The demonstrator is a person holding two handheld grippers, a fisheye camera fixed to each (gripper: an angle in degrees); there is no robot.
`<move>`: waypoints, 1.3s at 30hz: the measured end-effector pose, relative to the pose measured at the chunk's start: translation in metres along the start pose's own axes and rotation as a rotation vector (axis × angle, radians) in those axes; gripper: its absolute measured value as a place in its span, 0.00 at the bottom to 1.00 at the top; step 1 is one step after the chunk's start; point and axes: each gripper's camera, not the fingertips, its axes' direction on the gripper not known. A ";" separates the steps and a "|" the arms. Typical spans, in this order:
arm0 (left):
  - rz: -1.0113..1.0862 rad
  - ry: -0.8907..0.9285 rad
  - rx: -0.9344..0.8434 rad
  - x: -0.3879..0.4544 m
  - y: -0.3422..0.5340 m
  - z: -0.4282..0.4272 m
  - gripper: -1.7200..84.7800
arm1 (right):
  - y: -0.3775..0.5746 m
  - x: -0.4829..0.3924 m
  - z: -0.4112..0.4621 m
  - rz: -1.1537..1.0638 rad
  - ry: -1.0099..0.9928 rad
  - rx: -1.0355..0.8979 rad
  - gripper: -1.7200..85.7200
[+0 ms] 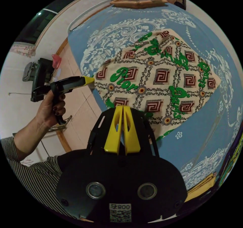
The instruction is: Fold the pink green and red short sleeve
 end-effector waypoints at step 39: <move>-0.064 0.349 -0.405 -0.005 0.111 0.208 0.06 | 0.345 0.252 0.011 0.608 -0.704 0.217 0.10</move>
